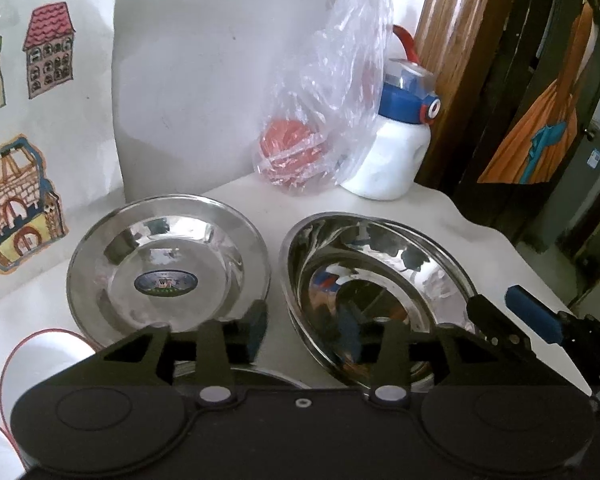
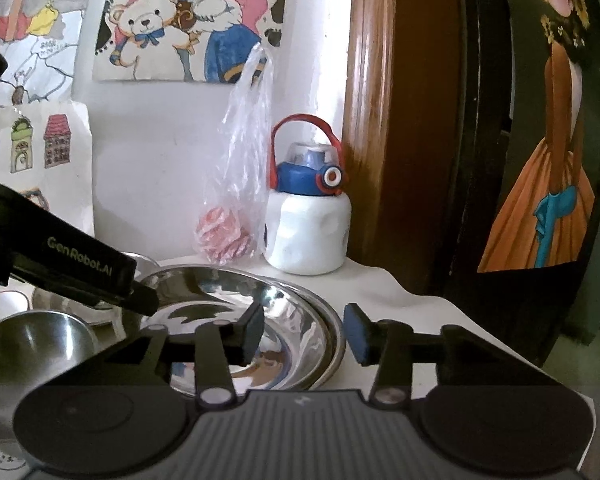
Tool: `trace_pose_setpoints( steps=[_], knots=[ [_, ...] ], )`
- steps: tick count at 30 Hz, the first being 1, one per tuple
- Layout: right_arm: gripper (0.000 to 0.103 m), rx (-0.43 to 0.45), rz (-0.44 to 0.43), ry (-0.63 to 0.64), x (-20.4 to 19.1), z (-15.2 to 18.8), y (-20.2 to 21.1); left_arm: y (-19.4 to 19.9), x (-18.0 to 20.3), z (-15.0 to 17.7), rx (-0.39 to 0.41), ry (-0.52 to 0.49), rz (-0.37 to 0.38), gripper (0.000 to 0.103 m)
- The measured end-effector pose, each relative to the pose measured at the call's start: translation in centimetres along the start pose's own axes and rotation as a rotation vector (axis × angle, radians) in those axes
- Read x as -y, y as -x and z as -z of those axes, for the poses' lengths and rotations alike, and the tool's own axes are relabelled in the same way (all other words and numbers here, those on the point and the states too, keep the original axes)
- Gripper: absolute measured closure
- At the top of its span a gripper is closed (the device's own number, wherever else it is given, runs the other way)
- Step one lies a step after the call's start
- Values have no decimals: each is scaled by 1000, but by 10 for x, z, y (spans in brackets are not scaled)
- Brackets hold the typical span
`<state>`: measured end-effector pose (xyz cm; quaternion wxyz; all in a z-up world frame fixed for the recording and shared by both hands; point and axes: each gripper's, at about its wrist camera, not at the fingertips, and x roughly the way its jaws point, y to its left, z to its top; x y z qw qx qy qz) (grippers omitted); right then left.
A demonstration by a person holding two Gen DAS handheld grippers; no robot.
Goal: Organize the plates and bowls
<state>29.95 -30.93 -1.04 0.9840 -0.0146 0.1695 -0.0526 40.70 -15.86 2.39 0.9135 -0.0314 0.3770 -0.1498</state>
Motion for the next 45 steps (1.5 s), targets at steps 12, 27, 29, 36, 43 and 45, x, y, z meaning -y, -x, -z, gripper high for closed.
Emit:
trace_pose_setpoints(
  steps=[12, 27, 29, 36, 43, 45],
  knots=[
    [20, 26, -39, 42, -25, 0, 20, 39, -27, 5, 63, 45, -7, 28],
    [0, 64, -172, 143, -74, -38, 46, 100, -129, 11, 150, 164, -82, 3],
    [0, 42, -192, 142, -79, -42, 42, 104, -144, 13, 153, 183, -88, 1],
    [0, -81, -268, 132, -88, -65, 8, 105, -179, 18, 140, 208, -101, 1],
    [0, -224, -334, 145, -95, -97, -57, 81, -196, 18, 76, 245, -59, 1],
    [0, -245, -336, 189, -102, -102, -73, 72, -197, 17, 62, 241, -46, 1]
  ],
)
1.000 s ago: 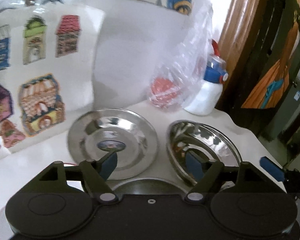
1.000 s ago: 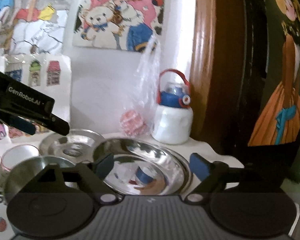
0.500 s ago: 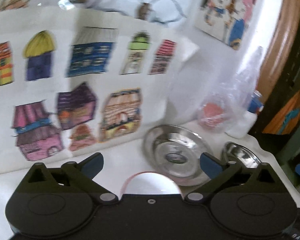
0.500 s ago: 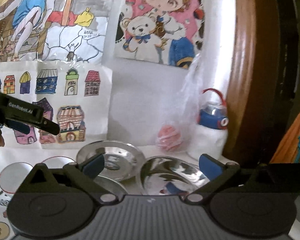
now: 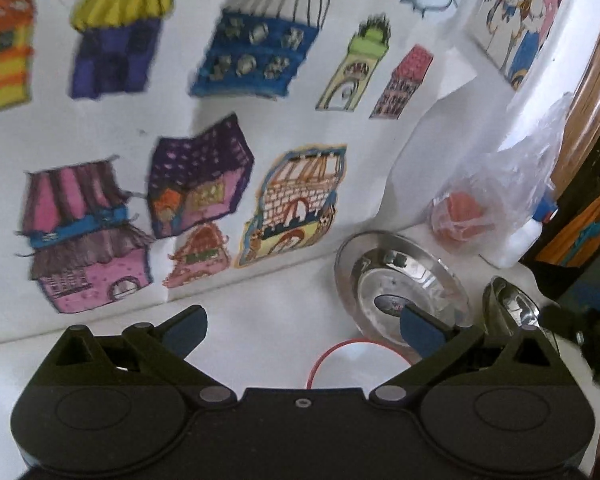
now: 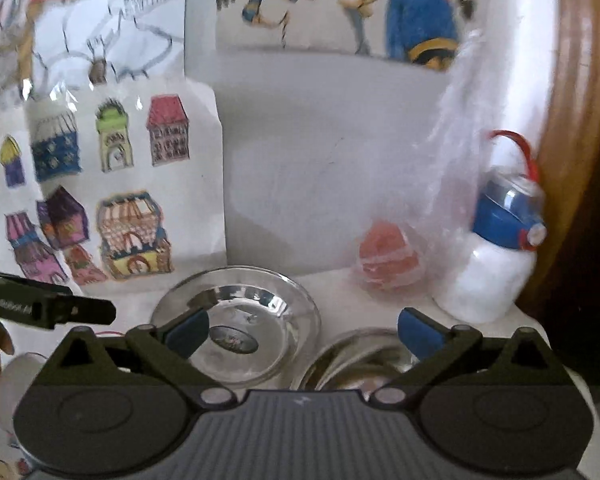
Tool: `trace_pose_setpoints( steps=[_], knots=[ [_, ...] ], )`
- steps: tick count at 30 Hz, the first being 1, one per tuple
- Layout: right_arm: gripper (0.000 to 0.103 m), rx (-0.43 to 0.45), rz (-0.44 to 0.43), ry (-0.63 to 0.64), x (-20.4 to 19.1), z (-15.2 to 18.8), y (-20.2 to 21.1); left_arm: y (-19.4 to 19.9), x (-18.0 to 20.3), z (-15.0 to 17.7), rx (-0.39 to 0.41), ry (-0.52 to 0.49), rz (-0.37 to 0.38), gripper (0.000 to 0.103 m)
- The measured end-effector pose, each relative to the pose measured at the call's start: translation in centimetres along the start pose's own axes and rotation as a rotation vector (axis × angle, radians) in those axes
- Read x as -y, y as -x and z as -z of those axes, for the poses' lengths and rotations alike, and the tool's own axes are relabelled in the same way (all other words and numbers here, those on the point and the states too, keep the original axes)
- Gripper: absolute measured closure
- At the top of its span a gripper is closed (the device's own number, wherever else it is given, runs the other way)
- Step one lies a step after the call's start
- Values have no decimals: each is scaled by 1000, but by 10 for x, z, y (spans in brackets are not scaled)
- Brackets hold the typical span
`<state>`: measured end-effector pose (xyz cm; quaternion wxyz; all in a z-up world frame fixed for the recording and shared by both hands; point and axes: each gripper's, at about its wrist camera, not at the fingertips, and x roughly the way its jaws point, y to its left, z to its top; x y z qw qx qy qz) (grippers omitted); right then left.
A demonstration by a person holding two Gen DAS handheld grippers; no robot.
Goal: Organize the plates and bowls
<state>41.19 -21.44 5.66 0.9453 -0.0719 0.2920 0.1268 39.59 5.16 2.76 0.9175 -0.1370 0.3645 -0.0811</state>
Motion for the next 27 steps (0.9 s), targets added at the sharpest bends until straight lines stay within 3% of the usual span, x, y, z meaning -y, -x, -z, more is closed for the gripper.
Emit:
trace_pose_setpoints(
  steps=[3, 12, 17, 24, 27],
  knots=[
    [0, -37, -7, 45, -1, -8, -20, -13, 1, 0, -19, -3, 11, 1],
    [2, -170, -12, 5, 6, -19, -77, -44, 2, 0, -76, 19, 38, 1],
    [17, -272, -16, -54, 15, -17, -101, -54, 1, -1, -81, 34, 40, 6],
    [27, -307, -35, -65, 15, -13, -112, -60, 5, -4, -89, 22, 57, 19],
    [45, -319, -49, -69, 14, -11, -118, -60, 7, -5, -92, 16, 66, 27]
  ],
)
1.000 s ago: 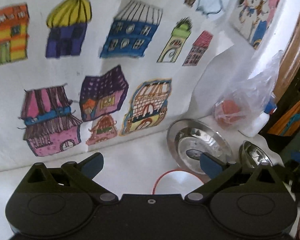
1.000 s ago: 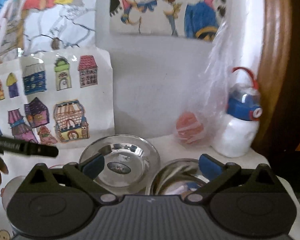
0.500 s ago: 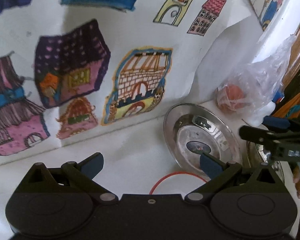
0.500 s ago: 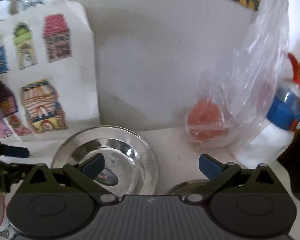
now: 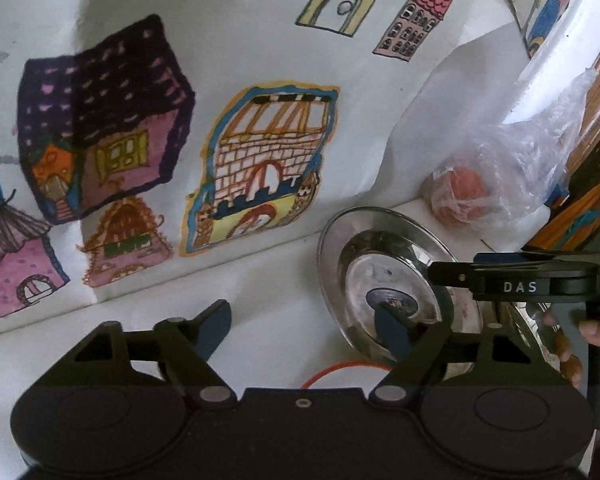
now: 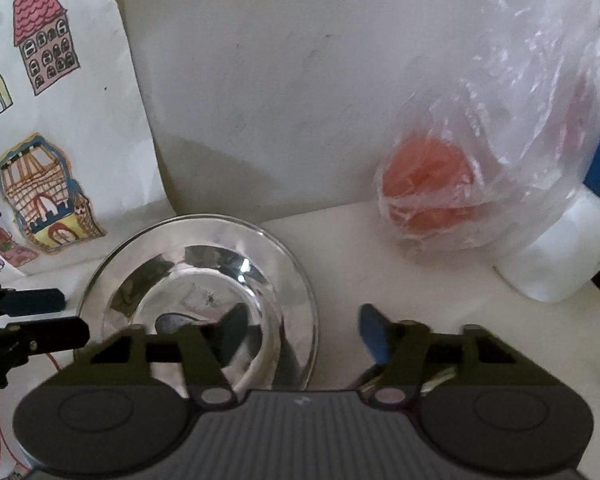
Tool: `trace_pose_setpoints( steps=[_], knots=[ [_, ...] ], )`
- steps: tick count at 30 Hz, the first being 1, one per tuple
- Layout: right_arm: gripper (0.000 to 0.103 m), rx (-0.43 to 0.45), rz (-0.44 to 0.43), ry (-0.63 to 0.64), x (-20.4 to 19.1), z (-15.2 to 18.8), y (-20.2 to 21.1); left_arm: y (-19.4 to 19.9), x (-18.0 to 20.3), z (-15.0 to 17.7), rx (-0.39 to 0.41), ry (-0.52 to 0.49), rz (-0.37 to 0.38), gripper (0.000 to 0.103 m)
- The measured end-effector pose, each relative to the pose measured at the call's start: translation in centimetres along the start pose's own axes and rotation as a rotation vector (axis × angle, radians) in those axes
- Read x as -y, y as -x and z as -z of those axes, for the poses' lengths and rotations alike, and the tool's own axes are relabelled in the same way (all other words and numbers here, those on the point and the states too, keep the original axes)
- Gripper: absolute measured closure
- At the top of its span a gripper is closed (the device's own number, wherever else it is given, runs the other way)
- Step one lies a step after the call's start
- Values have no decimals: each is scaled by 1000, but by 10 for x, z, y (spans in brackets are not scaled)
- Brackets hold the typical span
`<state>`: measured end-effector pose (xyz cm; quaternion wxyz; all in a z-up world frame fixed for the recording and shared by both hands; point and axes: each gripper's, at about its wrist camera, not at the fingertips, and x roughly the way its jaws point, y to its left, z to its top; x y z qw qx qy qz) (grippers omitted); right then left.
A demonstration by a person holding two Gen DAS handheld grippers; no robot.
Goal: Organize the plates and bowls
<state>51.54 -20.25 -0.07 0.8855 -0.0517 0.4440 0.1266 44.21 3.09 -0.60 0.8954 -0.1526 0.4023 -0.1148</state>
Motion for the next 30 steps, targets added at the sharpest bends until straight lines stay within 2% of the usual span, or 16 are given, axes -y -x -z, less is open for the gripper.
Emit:
trace_pose_setpoints(
  steps=[3, 5, 9, 12, 15, 16, 23, 30],
  knots=[
    [53, -11, -8, -7, -1, 1, -5, -5, 4, -1, -8, -2, 11, 37],
    [63, -16, -16, -15, 0, 1, -7, -6, 5, -2, -19, -1, 23, 48],
    [72, -15, -45, -46, 4, 3, -10, -10, 8, -3, -38, -8, 41, 62],
    [73, -12, -51, -58, 9, 5, -10, -14, 10, -3, -50, -6, 52, 69],
    [75, -8, -58, -82, 11, 6, -9, -14, 12, -3, -52, -9, 63, 80],
    [75, -4, -62, -94, 13, 7, -9, -13, 13, -3, -50, -12, 66, 86],
    [77, 61, -72, -153, 28, 15, 11, -11, 17, -4, -33, 8, 42, 88],
    [77, 137, -76, -180, 37, 24, 45, 10, 27, -15, 26, 21, 50, 88]
  ],
)
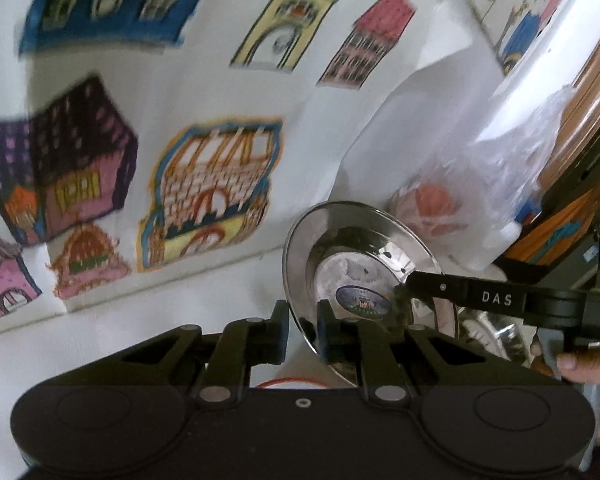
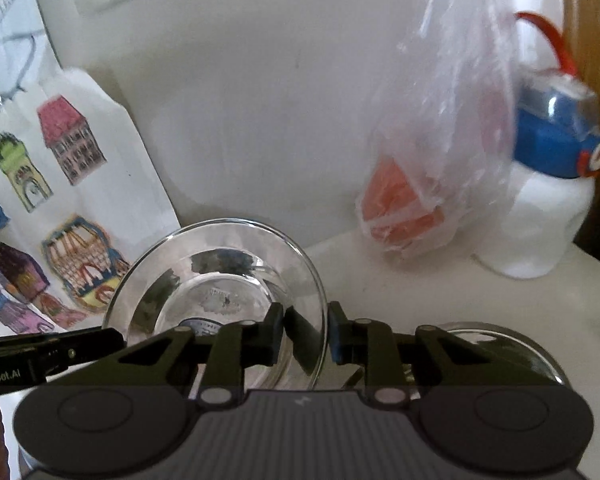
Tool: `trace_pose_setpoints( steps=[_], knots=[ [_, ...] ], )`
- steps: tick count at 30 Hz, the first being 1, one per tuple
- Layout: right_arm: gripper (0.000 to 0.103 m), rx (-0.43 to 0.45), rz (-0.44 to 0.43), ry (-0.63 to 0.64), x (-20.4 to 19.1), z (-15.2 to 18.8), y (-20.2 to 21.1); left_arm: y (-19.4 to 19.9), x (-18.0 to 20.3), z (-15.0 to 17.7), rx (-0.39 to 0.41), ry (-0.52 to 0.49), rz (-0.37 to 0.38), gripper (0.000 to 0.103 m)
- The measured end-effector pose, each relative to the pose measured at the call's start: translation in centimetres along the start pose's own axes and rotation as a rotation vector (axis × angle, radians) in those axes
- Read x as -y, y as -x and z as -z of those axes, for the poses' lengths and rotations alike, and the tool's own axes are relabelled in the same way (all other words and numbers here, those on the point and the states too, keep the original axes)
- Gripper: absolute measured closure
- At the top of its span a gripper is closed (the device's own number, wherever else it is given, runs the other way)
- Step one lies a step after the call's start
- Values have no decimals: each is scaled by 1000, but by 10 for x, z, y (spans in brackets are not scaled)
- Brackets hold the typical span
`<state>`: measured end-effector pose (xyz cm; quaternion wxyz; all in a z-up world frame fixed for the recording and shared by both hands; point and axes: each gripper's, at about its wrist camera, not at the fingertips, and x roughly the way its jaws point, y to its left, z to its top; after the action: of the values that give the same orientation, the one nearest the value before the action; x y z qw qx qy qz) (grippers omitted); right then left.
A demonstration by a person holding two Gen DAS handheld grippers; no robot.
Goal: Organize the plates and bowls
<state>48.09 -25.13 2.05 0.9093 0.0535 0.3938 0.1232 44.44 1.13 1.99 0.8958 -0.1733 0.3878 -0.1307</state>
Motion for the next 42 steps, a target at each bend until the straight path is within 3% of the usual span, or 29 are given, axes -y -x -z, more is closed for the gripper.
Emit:
trace_pose_setpoints(
  steps=[9, 23, 30, 42],
  knots=[
    [77, 40, 28, -32, 13, 10, 45, 25, 32, -2, 47, -14, 26, 88],
    [77, 64, 134, -86, 75, 51, 102, 19, 120, 30, 5, -137, 69, 88],
    [77, 57, 150, -106, 99, 68, 96, -5, 149, 50, -44, -189, 62, 87],
    [77, 67, 165, -72, 104, 77, 82, -40, 162, 59, -81, -234, -19, 87]
  ],
)
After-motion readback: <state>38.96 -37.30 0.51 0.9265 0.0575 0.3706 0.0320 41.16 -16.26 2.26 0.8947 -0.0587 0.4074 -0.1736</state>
